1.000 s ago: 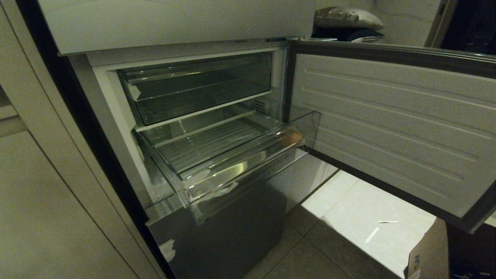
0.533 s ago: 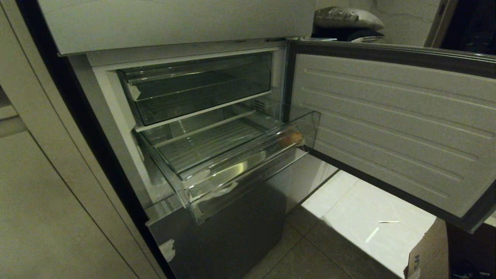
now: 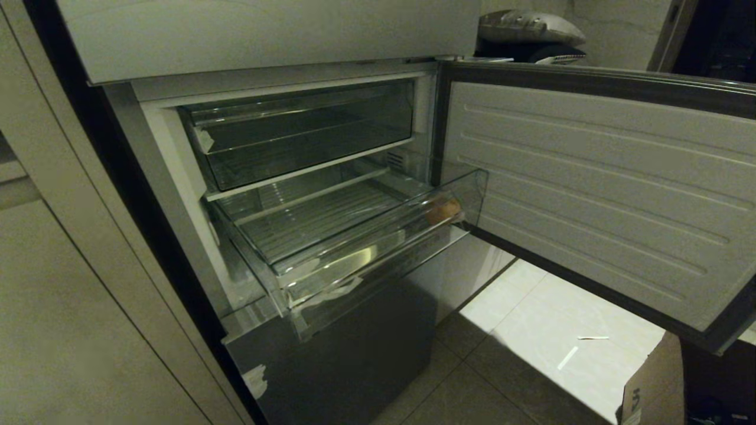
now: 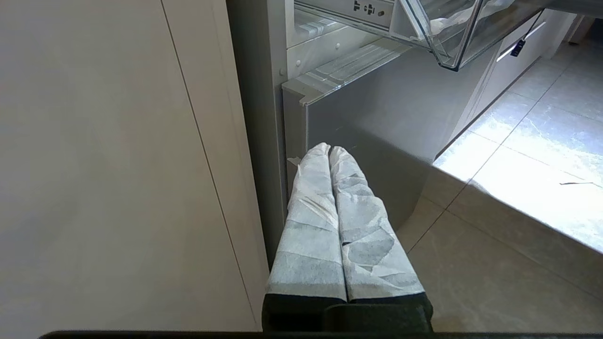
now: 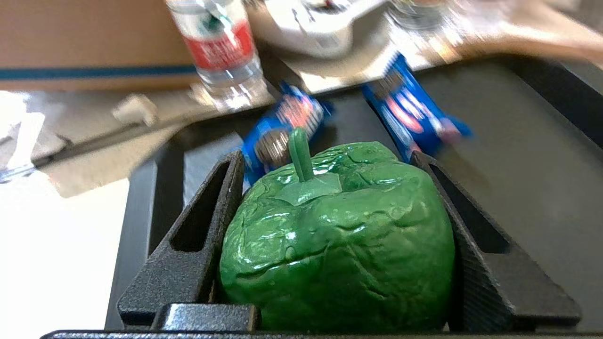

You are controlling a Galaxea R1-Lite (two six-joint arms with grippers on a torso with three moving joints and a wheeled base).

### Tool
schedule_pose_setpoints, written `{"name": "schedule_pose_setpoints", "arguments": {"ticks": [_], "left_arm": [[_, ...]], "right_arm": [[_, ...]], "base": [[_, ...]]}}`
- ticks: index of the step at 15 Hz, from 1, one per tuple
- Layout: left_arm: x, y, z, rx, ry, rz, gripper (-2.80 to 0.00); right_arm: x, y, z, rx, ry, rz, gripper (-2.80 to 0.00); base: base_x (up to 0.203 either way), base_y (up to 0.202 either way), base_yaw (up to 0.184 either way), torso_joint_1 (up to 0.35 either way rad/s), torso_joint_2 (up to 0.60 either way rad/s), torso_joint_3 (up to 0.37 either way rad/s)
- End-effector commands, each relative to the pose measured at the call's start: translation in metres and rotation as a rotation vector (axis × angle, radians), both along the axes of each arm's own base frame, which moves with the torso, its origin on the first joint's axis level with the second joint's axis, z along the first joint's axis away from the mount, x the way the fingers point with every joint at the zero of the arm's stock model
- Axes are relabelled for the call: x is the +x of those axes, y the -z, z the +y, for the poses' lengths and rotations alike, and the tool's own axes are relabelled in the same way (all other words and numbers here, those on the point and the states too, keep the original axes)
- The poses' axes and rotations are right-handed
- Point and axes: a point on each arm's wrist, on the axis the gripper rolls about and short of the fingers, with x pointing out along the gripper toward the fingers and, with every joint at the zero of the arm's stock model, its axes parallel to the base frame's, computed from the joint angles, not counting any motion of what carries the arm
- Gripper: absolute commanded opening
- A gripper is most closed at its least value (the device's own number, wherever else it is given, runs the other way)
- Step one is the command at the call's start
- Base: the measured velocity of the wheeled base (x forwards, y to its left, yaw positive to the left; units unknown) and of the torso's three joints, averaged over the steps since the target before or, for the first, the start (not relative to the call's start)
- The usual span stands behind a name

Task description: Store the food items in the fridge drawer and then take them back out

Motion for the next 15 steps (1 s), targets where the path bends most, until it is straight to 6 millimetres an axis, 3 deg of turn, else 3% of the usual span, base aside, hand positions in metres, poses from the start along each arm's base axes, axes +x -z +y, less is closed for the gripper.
{"name": "schedule_pose_setpoints", "arguments": {"ticks": [1, 7, 8, 15], "left_arm": [[0.0, 0.0, 0.0, 0.0, 0.0, 0.0, -2.8], [0.0, 0.0, 0.0, 0.0, 0.0, 0.0, -2.8], [0.0, 0.0, 0.0, 0.0, 0.0, 0.0, -2.8], [0.0, 0.0, 0.0, 0.0, 0.0, 0.0, -2.8]], "right_arm": [[0.013, 0.017, -0.018, -0.001, -0.038, -0.001, -2.8], [0.033, 0.031, -0.036, 0.007, -0.099, -0.002, -2.8], [0.035, 0.035, -0.039, 0.012, -0.102, 0.0, 0.0], [0.035, 0.032, -0.039, 0.01, -0.099, -0.008, 0.0]], "base": [[0.0, 0.0, 0.0, 0.0, 0.0, 0.0], [0.0, 0.0, 0.0, 0.0, 0.0, 0.0], [0.0, 0.0, 0.0, 0.0, 0.0, 0.0], [0.0, 0.0, 0.0, 0.0, 0.0, 0.0]]}}
